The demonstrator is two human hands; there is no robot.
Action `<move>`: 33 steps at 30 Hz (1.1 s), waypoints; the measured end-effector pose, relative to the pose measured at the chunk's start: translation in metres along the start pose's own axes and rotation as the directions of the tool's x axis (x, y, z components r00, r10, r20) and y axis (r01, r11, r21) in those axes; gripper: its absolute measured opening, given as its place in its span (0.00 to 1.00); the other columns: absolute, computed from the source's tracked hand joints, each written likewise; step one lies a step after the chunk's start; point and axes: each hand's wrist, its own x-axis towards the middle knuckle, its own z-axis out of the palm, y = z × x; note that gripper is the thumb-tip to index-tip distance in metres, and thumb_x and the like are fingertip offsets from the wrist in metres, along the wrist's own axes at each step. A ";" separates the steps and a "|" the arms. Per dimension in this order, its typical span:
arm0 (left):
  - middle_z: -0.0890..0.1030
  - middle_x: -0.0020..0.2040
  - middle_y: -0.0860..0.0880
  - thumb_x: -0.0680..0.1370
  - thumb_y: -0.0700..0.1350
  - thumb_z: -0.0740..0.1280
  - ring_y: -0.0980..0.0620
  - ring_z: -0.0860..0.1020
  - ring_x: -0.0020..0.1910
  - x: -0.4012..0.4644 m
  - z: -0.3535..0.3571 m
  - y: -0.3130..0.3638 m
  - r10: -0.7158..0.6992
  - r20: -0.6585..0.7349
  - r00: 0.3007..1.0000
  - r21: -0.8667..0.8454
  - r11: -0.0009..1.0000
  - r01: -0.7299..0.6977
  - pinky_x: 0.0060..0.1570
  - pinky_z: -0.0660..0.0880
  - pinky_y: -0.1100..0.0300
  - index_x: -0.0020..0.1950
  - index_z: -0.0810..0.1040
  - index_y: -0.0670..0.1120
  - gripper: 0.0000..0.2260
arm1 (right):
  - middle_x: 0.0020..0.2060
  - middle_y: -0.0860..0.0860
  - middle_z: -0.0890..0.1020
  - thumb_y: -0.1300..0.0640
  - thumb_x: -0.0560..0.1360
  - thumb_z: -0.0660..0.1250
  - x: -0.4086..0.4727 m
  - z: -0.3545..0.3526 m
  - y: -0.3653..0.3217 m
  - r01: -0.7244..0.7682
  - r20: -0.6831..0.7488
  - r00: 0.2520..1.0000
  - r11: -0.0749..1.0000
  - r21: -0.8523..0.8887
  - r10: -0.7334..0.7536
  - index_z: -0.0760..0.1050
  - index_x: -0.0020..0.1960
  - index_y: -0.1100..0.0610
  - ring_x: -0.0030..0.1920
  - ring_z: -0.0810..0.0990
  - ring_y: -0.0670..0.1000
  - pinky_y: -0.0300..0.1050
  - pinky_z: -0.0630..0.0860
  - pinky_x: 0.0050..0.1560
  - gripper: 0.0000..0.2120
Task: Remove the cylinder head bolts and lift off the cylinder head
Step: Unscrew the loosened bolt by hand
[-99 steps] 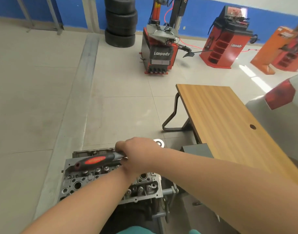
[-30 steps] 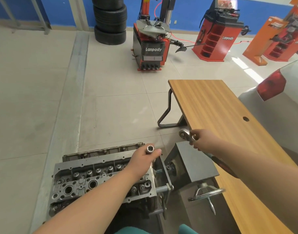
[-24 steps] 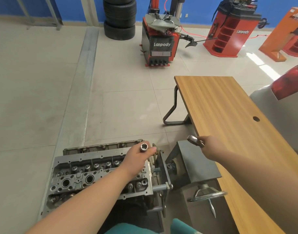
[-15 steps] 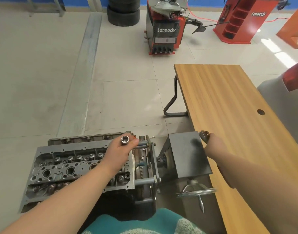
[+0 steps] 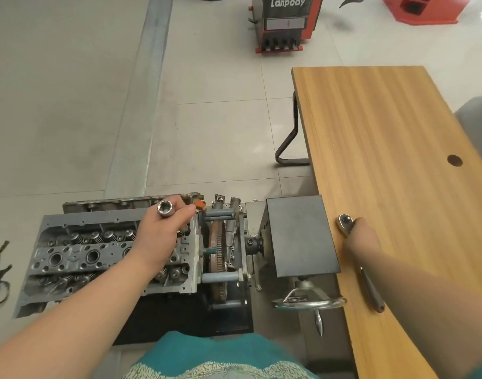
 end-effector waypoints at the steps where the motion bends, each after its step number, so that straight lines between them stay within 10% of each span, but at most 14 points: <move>1: 0.64 0.34 0.44 0.76 0.55 0.70 0.45 0.62 0.37 0.000 0.000 0.000 -0.003 -0.002 1.000 -0.003 1.000 0.002 0.55 0.67 0.45 0.33 0.66 0.46 0.20 | 0.42 0.57 0.76 0.68 0.77 0.61 0.001 0.002 0.001 0.001 -0.004 1.000 1.000 0.008 -0.001 0.67 0.55 0.59 0.40 0.77 0.58 0.50 0.69 0.35 0.10; 15: 0.65 0.34 0.46 0.76 0.58 0.70 0.48 0.64 0.36 -0.003 -0.003 0.004 -0.018 0.037 0.999 0.032 0.999 0.017 0.48 0.68 0.50 0.35 0.66 0.46 0.22 | 0.64 0.60 0.77 0.54 0.80 0.66 -0.023 -0.032 -0.034 -0.060 -0.094 0.993 0.994 0.095 0.069 0.70 0.71 0.59 0.64 0.75 0.64 0.61 0.77 0.61 0.22; 19: 0.66 0.33 0.50 0.78 0.60 0.68 0.51 0.66 0.35 -0.005 -0.006 0.005 -0.021 0.074 0.997 0.053 0.998 0.017 0.46 0.68 0.50 0.35 0.68 0.49 0.20 | 0.51 0.48 0.83 0.51 0.82 0.64 -0.094 -0.053 -0.117 0.242 -0.201 0.962 0.919 0.311 -0.185 0.76 0.66 0.50 0.47 0.82 0.51 0.56 0.82 0.51 0.14; 25: 0.79 0.38 0.49 0.86 0.42 0.66 0.54 0.77 0.39 -0.010 -0.014 0.009 -0.051 0.142 0.989 0.042 0.998 0.046 0.44 0.77 0.59 0.44 0.79 0.40 0.12 | 0.32 0.40 0.79 0.25 0.75 0.54 -0.251 -0.049 -0.260 0.783 -0.015 0.619 0.616 0.084 -0.785 0.76 0.54 0.40 0.34 0.78 0.42 0.41 0.69 0.31 0.24; 28: 0.82 0.37 0.47 0.86 0.33 0.59 0.60 0.79 0.34 -0.009 -0.020 0.010 -0.141 0.107 0.984 0.028 0.990 0.139 0.33 0.75 0.70 0.49 0.78 0.32 0.11 | 0.35 0.47 0.78 0.30 0.79 0.56 -0.285 -0.040 -0.298 0.843 0.081 0.512 0.482 -0.241 -0.855 0.72 0.53 0.51 0.37 0.79 0.54 0.47 0.75 0.35 0.24; 30: 0.80 0.35 0.51 0.85 0.29 0.56 0.62 0.78 0.32 -0.008 -0.027 0.012 -0.127 0.132 0.983 0.120 0.987 0.112 0.30 0.71 0.75 0.45 0.76 0.44 0.16 | 0.33 0.50 0.73 0.36 0.82 0.58 -0.292 -0.042 -0.311 0.821 0.083 0.514 0.462 -0.335 -0.854 0.68 0.50 0.53 0.37 0.76 0.57 0.49 0.73 0.35 0.20; 33: 0.83 0.50 0.54 0.84 0.32 0.59 0.61 0.80 0.48 -0.002 -0.045 0.013 -0.109 0.296 0.949 0.222 0.974 0.043 0.44 0.73 0.73 0.56 0.77 0.55 0.18 | 0.33 0.50 0.69 0.45 0.84 0.60 -0.296 -0.049 -0.322 0.814 0.134 0.518 0.439 -0.380 -0.845 0.66 0.48 0.55 0.37 0.74 0.57 0.48 0.64 0.32 0.14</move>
